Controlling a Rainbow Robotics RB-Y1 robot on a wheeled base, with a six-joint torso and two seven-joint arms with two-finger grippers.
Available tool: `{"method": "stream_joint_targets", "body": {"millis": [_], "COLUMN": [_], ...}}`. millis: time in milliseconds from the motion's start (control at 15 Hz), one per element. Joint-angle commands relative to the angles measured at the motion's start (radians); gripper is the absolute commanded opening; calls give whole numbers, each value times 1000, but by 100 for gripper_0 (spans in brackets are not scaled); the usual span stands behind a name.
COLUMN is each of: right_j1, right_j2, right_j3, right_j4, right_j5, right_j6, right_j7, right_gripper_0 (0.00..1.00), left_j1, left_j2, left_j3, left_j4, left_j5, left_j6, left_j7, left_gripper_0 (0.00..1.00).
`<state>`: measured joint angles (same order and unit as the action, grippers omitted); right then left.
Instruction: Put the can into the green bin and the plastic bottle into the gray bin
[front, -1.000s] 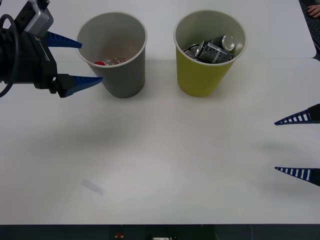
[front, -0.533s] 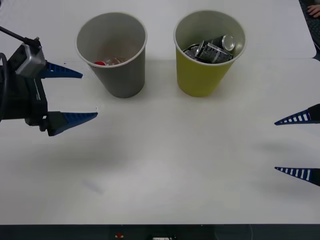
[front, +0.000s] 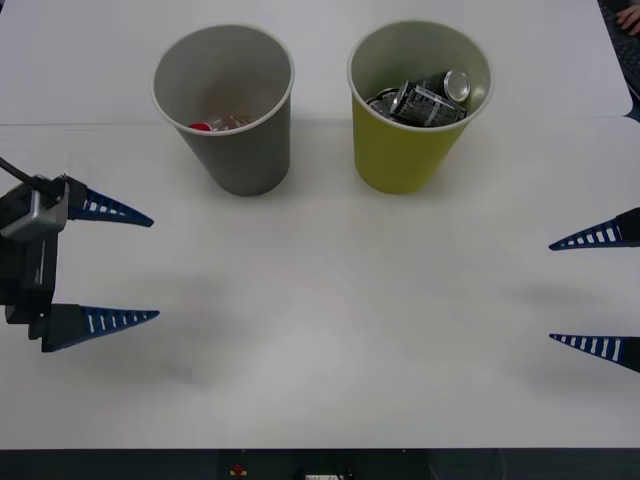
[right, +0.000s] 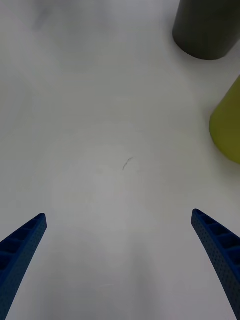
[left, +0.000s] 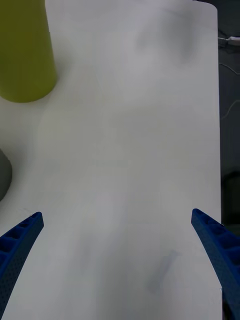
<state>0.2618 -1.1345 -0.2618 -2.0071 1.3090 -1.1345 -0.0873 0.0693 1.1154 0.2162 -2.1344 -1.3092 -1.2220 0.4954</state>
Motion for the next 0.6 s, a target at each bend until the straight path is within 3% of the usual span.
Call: {"method": "stream_joint_targets", "body": {"millis": [67,600], "right_j1": [0,0], "right_j2": [0,0], "right_j3": [0,0], "right_j4": [0,0], "right_j5": [0,0], "right_j6": [0,0], "right_j7": [0,0], "right_gripper_0": [100,100], "left_j1": [53,159], "left_j2": [0,17], "left_j3": [23,107], "left_j4": [-9,-35], "left_j5": [19,-5], "left_j6": [-2,-2], "left_j7": [-80,-150], "left_gripper_0": [100,100]}}
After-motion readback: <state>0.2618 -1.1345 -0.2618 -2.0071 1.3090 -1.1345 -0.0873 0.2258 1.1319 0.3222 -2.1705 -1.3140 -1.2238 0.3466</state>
